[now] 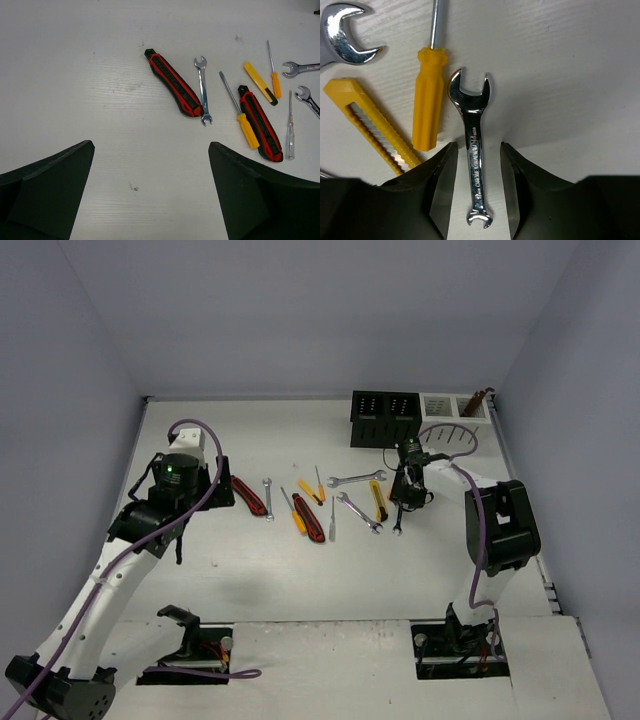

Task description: Sort the tools into containers

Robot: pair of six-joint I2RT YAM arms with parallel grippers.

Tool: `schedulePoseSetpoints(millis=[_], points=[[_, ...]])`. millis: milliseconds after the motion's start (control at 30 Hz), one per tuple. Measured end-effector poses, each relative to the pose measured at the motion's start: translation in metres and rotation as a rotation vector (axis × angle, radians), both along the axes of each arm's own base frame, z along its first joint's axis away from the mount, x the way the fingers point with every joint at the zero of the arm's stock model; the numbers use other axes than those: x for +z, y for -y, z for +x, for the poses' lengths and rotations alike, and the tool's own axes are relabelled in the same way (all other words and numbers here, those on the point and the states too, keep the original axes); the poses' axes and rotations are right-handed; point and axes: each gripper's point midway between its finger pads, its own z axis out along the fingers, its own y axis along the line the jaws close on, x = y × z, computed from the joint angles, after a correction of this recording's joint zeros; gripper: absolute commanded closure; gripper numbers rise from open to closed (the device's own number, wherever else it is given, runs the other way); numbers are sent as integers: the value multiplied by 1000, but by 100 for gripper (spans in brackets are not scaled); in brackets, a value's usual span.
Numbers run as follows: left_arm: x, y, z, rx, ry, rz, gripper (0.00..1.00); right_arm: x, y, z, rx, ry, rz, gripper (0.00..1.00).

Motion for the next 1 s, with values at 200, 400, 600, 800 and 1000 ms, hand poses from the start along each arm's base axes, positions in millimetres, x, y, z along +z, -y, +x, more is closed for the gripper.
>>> schedulePoseSetpoints(millis=[200, 400, 600, 800, 1000], points=[[-5, -1, -2, 2, -11, 2, 3, -1, 1, 0, -1, -1, -5, 72], [-7, -2, -5, 3, -14, 1, 3, -2, 1, 3, 4, -2, -9, 97], [-7, -2, -6, 3, -13, 1, 3, -2, 3, 5, -5, 4, -14, 100], [-7, -2, -6, 3, -14, 2, 3, 3, 14, 5, -16, 14, -66, 100], [-7, -3, -6, 3, -16, 5, 3, 47, 25, 17, -8, 118, -121, 100]])
